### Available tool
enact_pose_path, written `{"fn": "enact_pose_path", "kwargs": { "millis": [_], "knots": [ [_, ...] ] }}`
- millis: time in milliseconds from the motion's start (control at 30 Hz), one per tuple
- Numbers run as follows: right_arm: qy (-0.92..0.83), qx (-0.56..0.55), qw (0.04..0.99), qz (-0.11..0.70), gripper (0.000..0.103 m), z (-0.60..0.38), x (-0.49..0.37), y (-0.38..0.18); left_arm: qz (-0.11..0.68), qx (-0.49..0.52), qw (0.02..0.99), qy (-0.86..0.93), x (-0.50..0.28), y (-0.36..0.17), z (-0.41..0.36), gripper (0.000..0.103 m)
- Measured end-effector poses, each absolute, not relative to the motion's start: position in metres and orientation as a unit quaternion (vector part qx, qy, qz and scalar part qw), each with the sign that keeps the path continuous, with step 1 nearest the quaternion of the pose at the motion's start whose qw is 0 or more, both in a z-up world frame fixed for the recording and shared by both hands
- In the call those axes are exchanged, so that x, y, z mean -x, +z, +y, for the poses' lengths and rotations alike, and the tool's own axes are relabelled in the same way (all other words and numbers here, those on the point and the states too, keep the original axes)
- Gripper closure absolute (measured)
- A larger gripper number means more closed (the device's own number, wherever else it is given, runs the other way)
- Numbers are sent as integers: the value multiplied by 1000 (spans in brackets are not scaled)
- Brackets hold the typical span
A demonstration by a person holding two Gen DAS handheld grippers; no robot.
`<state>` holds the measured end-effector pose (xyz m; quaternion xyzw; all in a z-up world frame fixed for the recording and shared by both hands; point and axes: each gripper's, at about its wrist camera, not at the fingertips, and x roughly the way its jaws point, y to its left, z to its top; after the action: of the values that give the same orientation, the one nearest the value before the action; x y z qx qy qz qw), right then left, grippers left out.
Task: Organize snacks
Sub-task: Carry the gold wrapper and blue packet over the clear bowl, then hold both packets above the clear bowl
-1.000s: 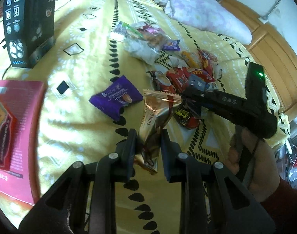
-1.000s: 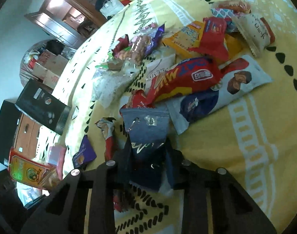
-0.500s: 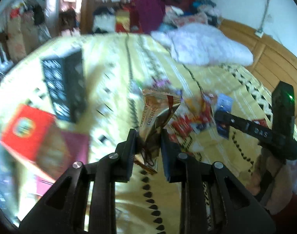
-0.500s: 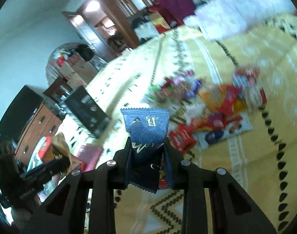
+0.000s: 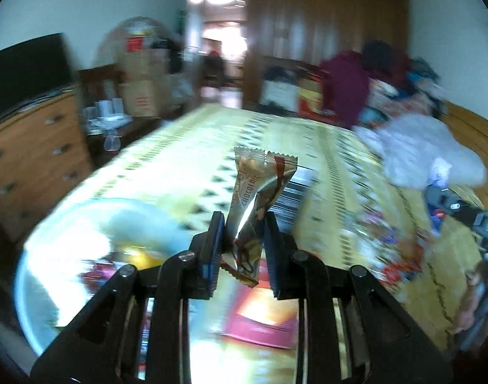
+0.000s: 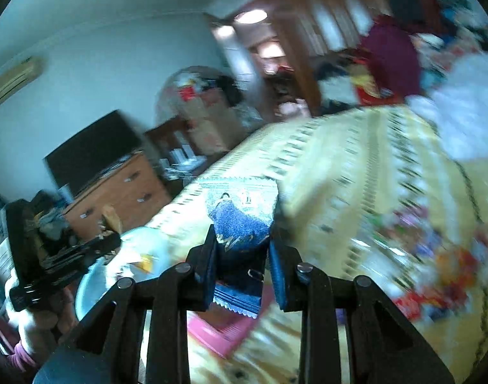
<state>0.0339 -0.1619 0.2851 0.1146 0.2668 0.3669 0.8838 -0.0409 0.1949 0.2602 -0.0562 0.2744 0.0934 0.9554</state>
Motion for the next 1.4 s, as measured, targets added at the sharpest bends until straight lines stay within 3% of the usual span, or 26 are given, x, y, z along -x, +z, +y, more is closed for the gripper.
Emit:
{"fn": "enact_pose_path", "kwargs": {
  "millis": [333, 633, 1400],
  "knots": [
    [515, -65, 817, 250, 71, 23, -12, 354, 259, 83, 933, 237, 60, 262, 297, 78],
    [558, -30, 781, 279, 71, 124, -2, 361, 255, 93, 925, 266, 71, 252, 327, 78],
    [573, 1, 753, 323, 71, 170, -7, 329, 263, 95, 922, 269, 80, 250, 347, 78]
  ]
}}
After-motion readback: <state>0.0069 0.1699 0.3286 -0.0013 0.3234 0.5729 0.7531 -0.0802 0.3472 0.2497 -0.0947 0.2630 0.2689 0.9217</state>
